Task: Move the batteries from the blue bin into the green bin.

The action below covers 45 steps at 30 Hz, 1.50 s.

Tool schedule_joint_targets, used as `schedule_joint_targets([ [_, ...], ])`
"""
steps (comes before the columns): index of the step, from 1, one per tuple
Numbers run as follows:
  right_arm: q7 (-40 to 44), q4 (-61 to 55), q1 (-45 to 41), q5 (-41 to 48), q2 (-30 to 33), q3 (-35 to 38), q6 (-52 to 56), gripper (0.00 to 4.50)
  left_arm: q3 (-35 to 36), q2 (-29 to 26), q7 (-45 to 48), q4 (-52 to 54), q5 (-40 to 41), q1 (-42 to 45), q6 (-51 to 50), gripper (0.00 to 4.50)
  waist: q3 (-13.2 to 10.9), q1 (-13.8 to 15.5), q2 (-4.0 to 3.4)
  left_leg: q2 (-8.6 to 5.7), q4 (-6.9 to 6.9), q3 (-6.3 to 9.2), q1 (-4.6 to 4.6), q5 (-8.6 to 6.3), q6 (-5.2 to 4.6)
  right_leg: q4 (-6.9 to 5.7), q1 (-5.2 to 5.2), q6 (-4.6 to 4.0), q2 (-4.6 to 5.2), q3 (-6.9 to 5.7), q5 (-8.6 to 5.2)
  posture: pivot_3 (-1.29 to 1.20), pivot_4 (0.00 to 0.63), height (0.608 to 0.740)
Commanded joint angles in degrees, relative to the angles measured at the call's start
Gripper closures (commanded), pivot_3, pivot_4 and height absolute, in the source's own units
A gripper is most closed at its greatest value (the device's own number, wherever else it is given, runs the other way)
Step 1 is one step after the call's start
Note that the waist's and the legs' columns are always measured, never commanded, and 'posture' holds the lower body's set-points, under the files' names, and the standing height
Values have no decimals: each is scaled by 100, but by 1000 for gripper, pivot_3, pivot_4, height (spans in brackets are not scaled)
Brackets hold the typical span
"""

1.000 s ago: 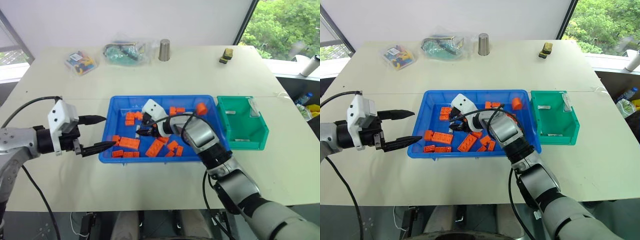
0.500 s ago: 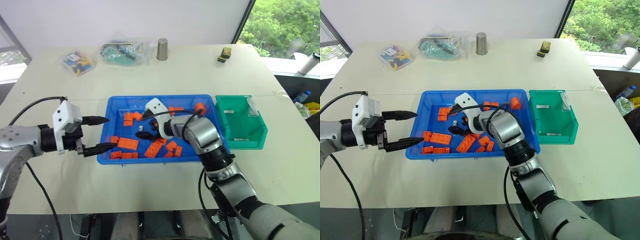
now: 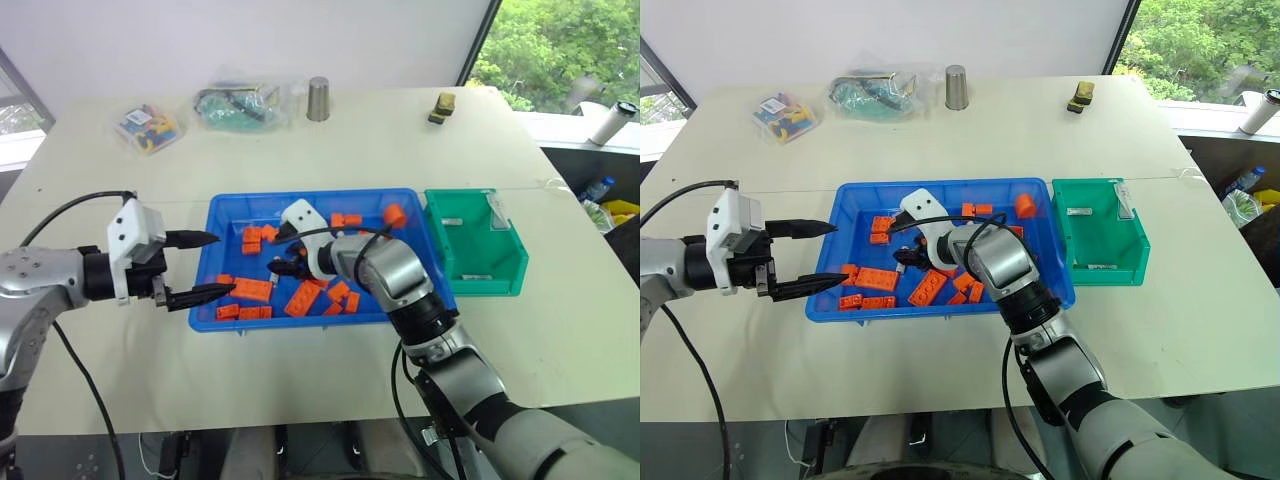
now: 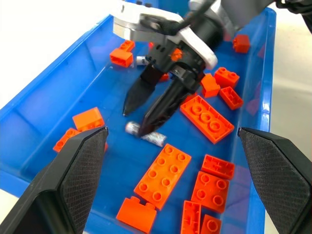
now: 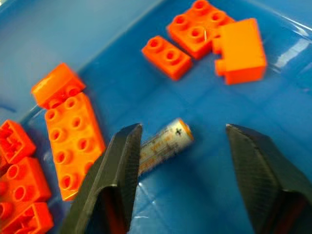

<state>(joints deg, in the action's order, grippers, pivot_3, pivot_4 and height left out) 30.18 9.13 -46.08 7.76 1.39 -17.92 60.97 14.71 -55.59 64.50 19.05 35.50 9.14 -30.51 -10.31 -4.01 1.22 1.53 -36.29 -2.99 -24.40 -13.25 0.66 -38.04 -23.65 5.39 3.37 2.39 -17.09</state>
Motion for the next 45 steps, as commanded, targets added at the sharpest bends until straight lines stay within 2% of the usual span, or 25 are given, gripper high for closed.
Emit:
schedule_joint_targets([
  [1,28,-72,96,55,35,-143,131,1669,60,-38,36,57,-13,80,122,0,1,3,1,0,-1,0,0,0,0,0,1,0,0,0,0,0,150,739],
  [10,148,-343,191,118,264,-232,150,1669,2,-49,94,-9,-41,138,192,0,2,5,3,2,-2,1,0,0,0,0,2,1,-7,-5,0,0,150,739],
  [14,823,-765,312,291,693,-203,-968,1669,-25,-33,110,-61,-73,173,224,0,0,30,6,1,-6,1,-2,0,-1,1,4,1,-7,-7,0,0,150,739],
  [18,1258,-620,346,298,1082,-163,-1578,1669,-45,-12,113,-44,-84,178,221,0,-1,21,8,3,-9,1,-3,0,-1,0,4,2,-14,-8,1,0,150,739],
  [20,1424,-501,356,319,1183,-112,-1831,1141,-56,-12,128,-79,-99,210,225,0,-1,7,8,10,-9,1,-3,0,-1,0,3,3,-23,-8,1,0,150,739],
  [22,1784,-552,460,273,1351,-220,-2462,377,-69,-18,137,-100,-102,255,213,0,-1,10,9,18,-9,0,-3,0,-1,0,2,2,-45,-6,1,0,150,739],
  [26,2291,-410,547,68,1576,-485,-3318,377,-81,-36,169,-103,-94,307,172,0,-1,11,9,25,-10,0,-3,0,-1,0,3,2,-56,-4,0,0,150,739],
  [32,2552,232,403,-341,1621,-786,-4043,377,-97,-66,201,-50,-50,334,113,0,-2,19,9,27,-19,1,-3,1,-1,-4,4,2,-58,-3,0,0,150,739],
  [45,2677,1396,-3,-858,1236,-883,-4545,377,-116,-27,121,65,-26,362,68,0,-1,34,9,29,-29,4,-2,1,-1,-11,9,1,-59,-4,1,0,150,739],
])
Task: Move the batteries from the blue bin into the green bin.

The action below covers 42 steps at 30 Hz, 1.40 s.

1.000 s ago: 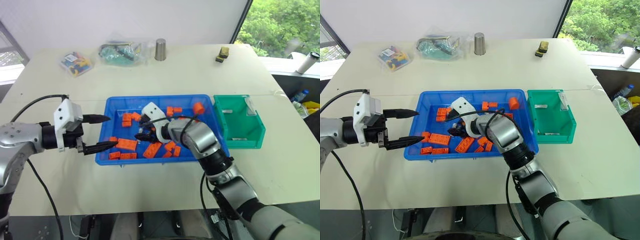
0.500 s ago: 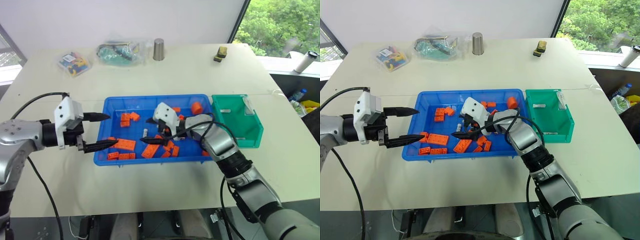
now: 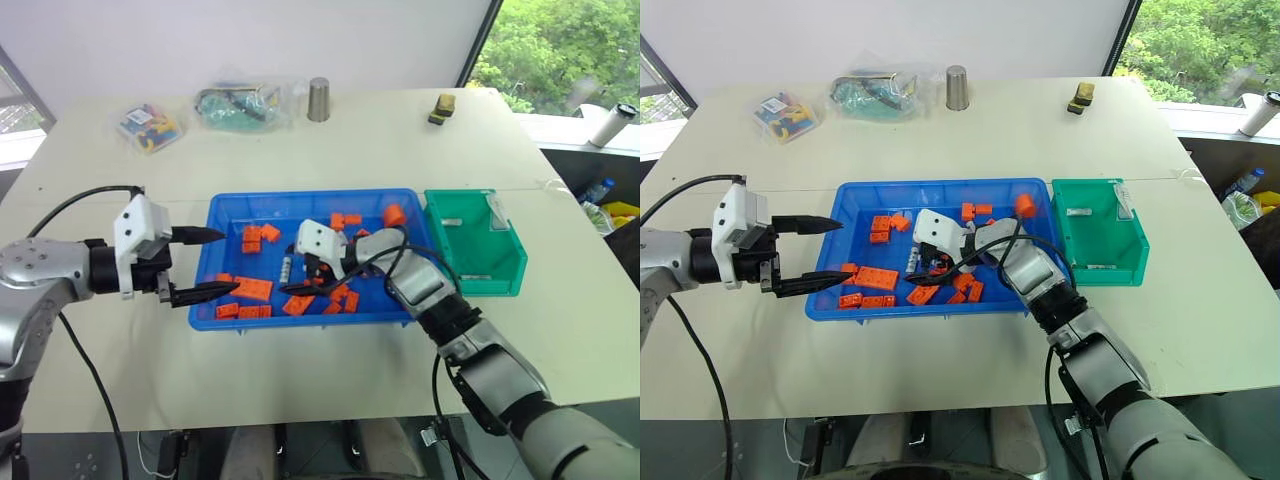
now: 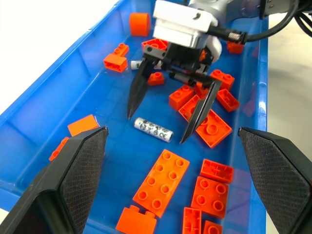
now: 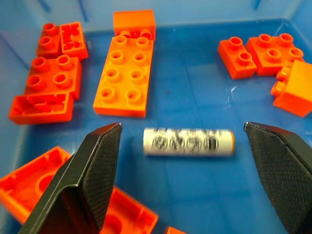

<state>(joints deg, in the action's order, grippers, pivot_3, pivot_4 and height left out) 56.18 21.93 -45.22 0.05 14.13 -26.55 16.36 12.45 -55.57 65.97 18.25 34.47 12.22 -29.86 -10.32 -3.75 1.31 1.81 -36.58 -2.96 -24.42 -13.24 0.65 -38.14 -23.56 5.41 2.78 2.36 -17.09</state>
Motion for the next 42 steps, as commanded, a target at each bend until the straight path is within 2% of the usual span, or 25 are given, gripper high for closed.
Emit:
schedule_joint_targets([
  [1,104,158,-96,-116,-40,-31,-107,377,111,-26,-34,149,77,51,3,0,1,8,1,0,-1,0,0,0,0,0,1,0,1,0,0,0,150,739],
  [2,139,202,-102,-150,-39,-46,-124,377,109,-20,-49,153,74,53,3,0,1,9,1,0,-3,0,1,0,0,0,3,0,1,0,0,0,150,739],
  [3,211,230,-102,-178,-32,-78,-138,612,114,-16,-61,156,73,50,6,0,1,13,1,0,-4,1,1,0,0,0,4,0,1,0,0,0,150,739],
  [5,311,254,-95,-229,-24,-107,-158,1183,118,-9,-79,162,68,44,13,0,1,15,2,0,-4,2,3,0,0,0,6,0,0,-1,0,0,150,739],
  [7,355,221,-90,-250,-37,-91,-165,2147,121,-4,-93,170,69,36,18,0,1,15,1,0,-4,2,3,0,0,-1,6,0,0,-1,0,0,150,739],
  [8,369,184,-94,-241,-48,-69,-142,2233,121,-2,-100,173,68,30,22,0,1,15,1,0,-4,3,3,0,0,-1,6,0,0,-1,0,0,150,739],
  [14,390,-347,-9,63,-64,229,252,2230,92,51,-146,220,86,-18,44,0,1,20,1,0,-5,3,3,0,0,-2,6,0,1,-1,0,0,150,739],
  [20,-480,-1961,-56,1385,9,2062,2415,2230,-27,170,-117,305,98,-27,57,0,0,121,0,1,-12,4,-2,0,1,-6,3,0,6,-1,0,0,150,739],
  [24,-1002,-2700,93,1811,792,3376,3396,2230,-132,261,-60,319,152,101,49,0,1,230,2,-2,-16,8,-2,-1,1,-4,10,0,21,-6,0,0,150,739],
  [26,-1145,-2918,494,1765,1564,3942,3609,2230,-293,334,-39,214,89,251,96,0,2,336,2,-12,-21,7,-4,-3,-1,4,14,-1,42,-9,0,0,150,739],
  [29,-1252,-3136,1039,1876,2236,4407,3779,2230,-431,410,-2,86,24,401,146,0,2,327,3,-27,-23,6,-5,-8,-9,16,22,-6,63,-16,-3,0,150,739],
  [34,-1372,-3427,1989,1925,2811,4886,3762,2230,-602,497,95,-116,-63,629,215,0,1,197,-3,-8,-28,-9,-1,-13,-21,9,19,0,31,-2,0,0,150,739],
  [37,-1694,-3355,2173,2021,2735,5125,3879,2230,-698,532,139,-230,-90,758,271,0,1,154,-3,3,-35,-3,-1,-13,-21,6,19,0,-3,0,0,0,150,739],
  [39,-1865,-3224,2163,2037,2674,5107,3860,1202,-747,561,139,-288,-113,833,294,0,1,132,-3,3,-40,-4,-2,-13,-21,4,19,0,-7,2,0,0,150,739],
  [41,-1931,-3138,2166,1915,2743,4926,3618,519,-763,584,136,-300,-124,874,285,0,1,136,-3,3,-42,-3,-2,-13,-22,3,20,1,-9,3,0,0,150,739],
  [42,-1895,-3096,2140,1891,2812,4820,3525,40,-751,584,140,-285,-122,864,280,0,1,136,-3,3,-42,-3,-2,-13,-22,3,20,1,-10,3,0,0,150,739],
])
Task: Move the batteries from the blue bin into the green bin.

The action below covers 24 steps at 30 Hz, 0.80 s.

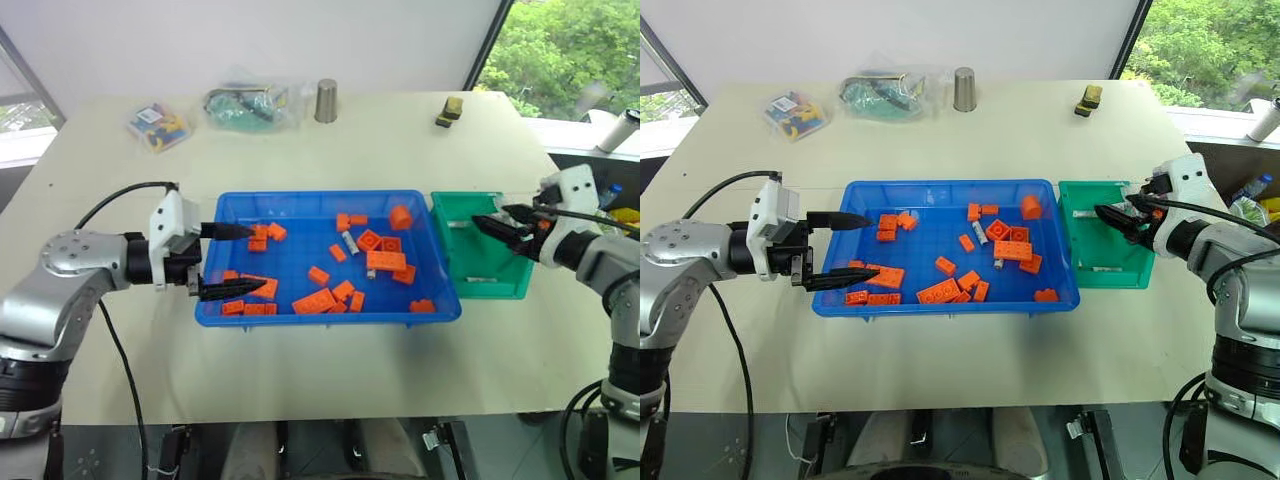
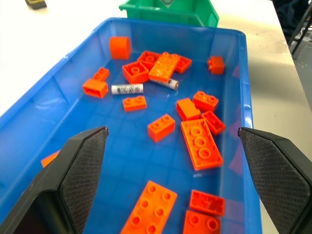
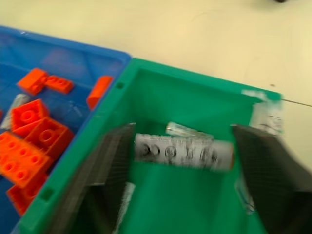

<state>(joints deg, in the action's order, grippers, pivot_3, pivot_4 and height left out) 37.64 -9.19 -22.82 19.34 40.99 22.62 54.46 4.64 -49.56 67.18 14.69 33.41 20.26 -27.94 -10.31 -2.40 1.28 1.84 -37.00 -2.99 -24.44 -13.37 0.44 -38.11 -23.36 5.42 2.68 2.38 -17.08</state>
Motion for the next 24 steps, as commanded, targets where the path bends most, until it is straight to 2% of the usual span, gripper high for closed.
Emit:
schedule_joint_targets([
  [1,13,68,-151,-30,188,-184,-347,40,40,-17,24,80,-17,54,85,0,0,0,0,0,0,0,0,0,0,0,0,0,0,0,0,0,150,739],
  [7,464,293,-1083,-46,400,-1118,-843,40,147,-58,14,100,-27,-7,86,0,-2,-18,-2,0,-2,-3,0,-1,-1,0,-2,1,0,3,0,0,150,739],
  [12,797,229,-1838,-268,-77,-2524,-1088,40,163,-49,-40,163,-32,-36,68,0,-2,-13,-2,5,-1,0,-1,-1,-2,0,-4,0,-6,3,0,0,150,739],
  [18,1102,638,-2041,-931,-422,-4018,-1271,40,255,-65,-157,262,14,-106,16,0,-3,80,0,0,-11,0,-10,-1,-2,0,-4,0,3,1,0,0,150,739],
  [21,1126,749,-2043,-1055,-523,-4213,-1312,1346,336,-93,-209,345,43,-207,-17,0,-3,139,1,-1,-15,-5,-10,-2,-3,0,-5,0,7,1,0,0,150,739],
  [22,1122,769,-2059,-1069,-561,-4227,-1265,1956,368,-102,-222,373,50,-250,-26,0,-3,146,1,-1,-15,-4,-10,-2,-3,0,-5,0,6,1,0,0,150,739],
  [23,1107,791,-2082,-1045,-623,-4204,-1164,2199,402,-112,-235,397,58,-297,-36,0,-3,145,1,0,-15,-2,-10,-2,-3,-1,-5,0,5,1,0,0,150,739],
  [24,1098,796,-2093,-1029,-664,-4173,-1092,2199,425,-119,-248,423,67,-330,-46,0,-3,143,1,0,-14,-3,-9,-2,-3,-1,-5,0,5,1,0,0,150,739],
])
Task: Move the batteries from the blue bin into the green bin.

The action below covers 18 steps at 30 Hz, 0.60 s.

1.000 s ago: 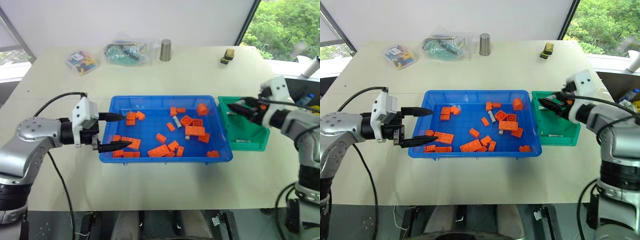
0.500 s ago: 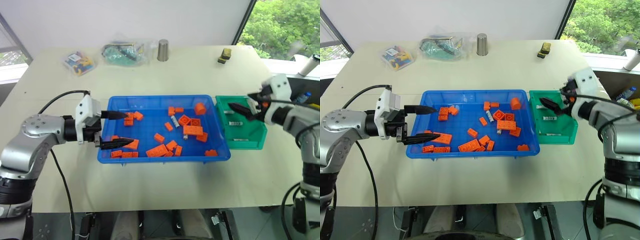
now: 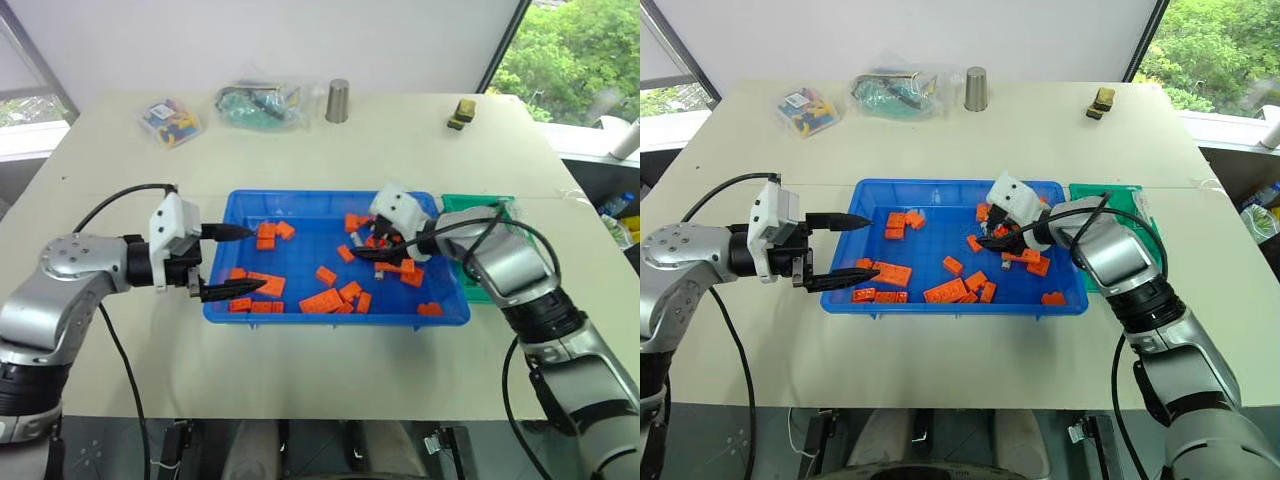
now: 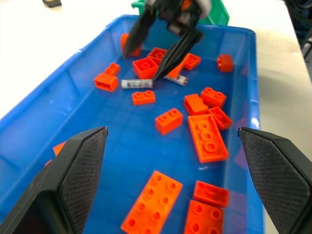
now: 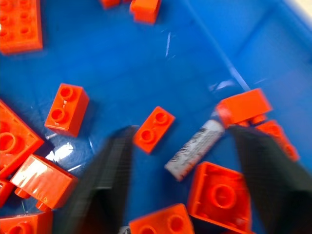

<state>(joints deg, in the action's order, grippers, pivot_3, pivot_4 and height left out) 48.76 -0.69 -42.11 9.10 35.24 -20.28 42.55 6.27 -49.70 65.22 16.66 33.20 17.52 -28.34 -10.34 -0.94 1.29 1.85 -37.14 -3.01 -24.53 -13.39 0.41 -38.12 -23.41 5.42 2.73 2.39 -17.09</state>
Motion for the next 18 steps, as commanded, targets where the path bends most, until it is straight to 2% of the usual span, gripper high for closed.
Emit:
schedule_joint_targets([
  [1,-14,-52,-166,3,-119,144,142,2199,281,-110,-62,245,97,-86,-12,0,0,-3,0,1,0,1,0,0,0,0,0,0,-2,0,0,0,150,739],
  [10,-19,535,-315,-317,-223,44,-18,2199,332,-88,-156,333,125,-177,-52,0,0,-5,0,0,0,0,1,0,0,-1,1,0,-2,0,0,0,150,739],
  [14,-101,769,-596,-198,-426,242,475,2199,292,-81,-176,296,123,-108,-55,0,0,-19,0,2,2,-1,2,0,0,-4,-2,0,-3,0,0,0,150,739],
  [18,-19,743,-583,-299,-418,77,568,2199,270,-69,-196,299,130,-63,-75,0,0,-7,0,2,3,0,2,0,0,-4,-2,0,-3,0,0,0,150,739],
])
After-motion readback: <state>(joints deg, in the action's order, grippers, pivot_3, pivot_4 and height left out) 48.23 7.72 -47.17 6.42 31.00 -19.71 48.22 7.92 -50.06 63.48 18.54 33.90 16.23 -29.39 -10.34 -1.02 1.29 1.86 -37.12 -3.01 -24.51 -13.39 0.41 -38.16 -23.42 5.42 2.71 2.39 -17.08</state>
